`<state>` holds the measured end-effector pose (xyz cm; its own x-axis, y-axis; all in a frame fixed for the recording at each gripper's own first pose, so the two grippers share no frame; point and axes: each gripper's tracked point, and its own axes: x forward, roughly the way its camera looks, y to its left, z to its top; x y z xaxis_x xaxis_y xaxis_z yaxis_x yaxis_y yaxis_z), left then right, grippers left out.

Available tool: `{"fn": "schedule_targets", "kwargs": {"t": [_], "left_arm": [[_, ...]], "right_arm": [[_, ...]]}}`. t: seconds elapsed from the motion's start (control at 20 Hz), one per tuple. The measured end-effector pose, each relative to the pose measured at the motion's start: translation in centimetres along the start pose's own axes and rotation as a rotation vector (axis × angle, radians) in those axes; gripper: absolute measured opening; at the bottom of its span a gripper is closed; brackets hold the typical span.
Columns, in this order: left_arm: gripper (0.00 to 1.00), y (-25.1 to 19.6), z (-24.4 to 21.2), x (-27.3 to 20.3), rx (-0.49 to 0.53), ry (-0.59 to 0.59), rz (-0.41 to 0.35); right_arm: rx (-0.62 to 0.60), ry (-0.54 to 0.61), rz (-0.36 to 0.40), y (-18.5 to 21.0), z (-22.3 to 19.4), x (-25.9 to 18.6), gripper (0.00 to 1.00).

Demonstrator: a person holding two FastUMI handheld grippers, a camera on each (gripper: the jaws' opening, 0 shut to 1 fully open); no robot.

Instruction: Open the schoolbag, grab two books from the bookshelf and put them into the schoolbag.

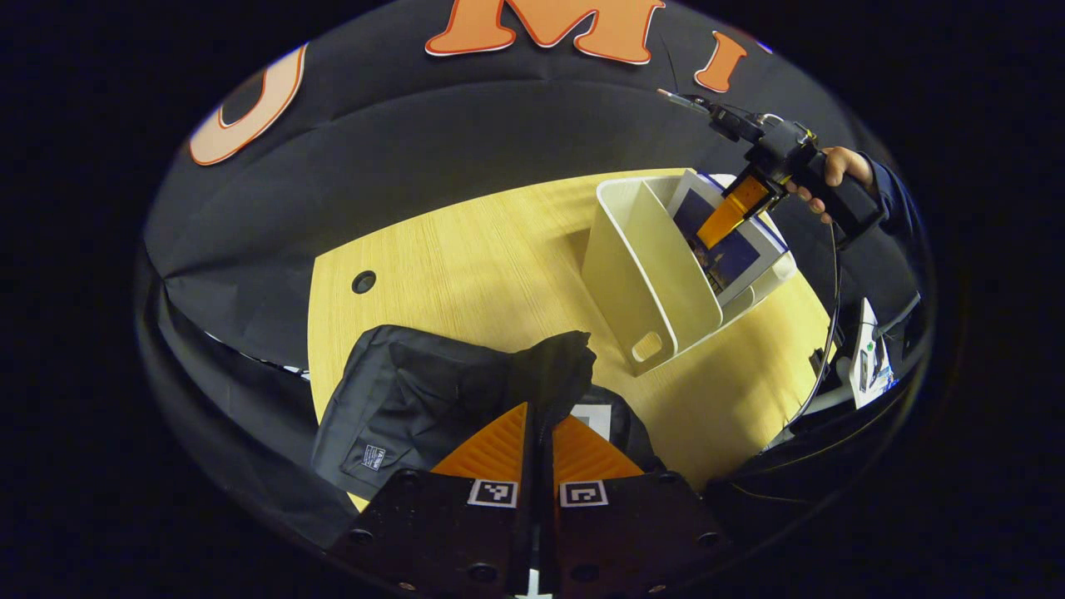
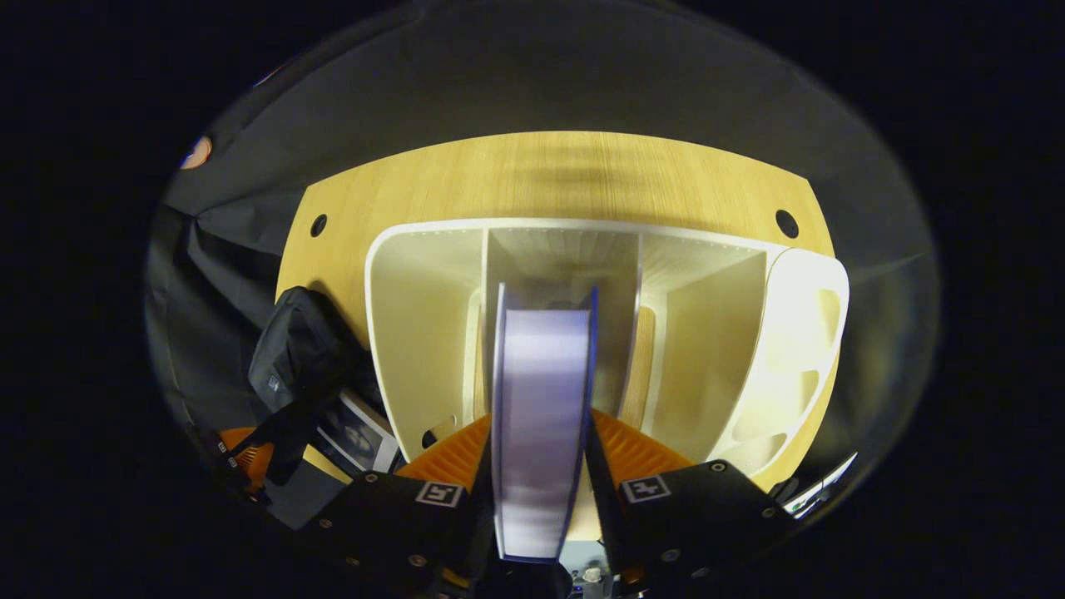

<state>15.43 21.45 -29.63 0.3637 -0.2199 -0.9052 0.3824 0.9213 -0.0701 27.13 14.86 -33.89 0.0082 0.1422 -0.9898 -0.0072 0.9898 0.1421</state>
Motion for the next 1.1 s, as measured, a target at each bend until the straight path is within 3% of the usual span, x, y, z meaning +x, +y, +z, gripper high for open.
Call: {"fn": "schedule_targets", "kwargs": {"t": [0.05,0.1,0.2,0.5,0.7,0.9,1.1], "left_arm": [[0.05,0.0,-0.1,-0.1,0.001,0.0,-0.001],[0.04,0.0,0.0,-0.2,0.004,-0.005,0.002],[0.05,0.1,0.1,-0.1,-0.003,-0.01,0.007],[0.05,0.0,0.1,-0.1,0.027,-0.019,-0.027],[0.05,-0.3,0.1,-0.3,0.044,-0.033,-0.068],[0.05,-0.1,0.2,-0.8,0.087,-0.05,-0.091],[0.05,-0.1,-0.2,-1.2,0.135,-0.062,-0.126]], "right_arm": [[0.005,0.0,-0.004,-0.1,0.1,0.1,0.57],[0.008,0.002,-0.009,-0.3,0.1,-0.1,0.43],[0.024,-0.001,-0.01,-0.6,-0.2,-0.5,0.4],[0.085,-0.085,0.036,0.0,-1.5,-6.2,0.39],[0.113,-0.183,0.027,-0.6,-3.8,-11.1,0.39],[0.158,-0.286,0.021,-0.8,-7.6,-15.2,0.39],[0.234,-0.365,0.072,0.8,-11.6,-16.5,0.38]]}}
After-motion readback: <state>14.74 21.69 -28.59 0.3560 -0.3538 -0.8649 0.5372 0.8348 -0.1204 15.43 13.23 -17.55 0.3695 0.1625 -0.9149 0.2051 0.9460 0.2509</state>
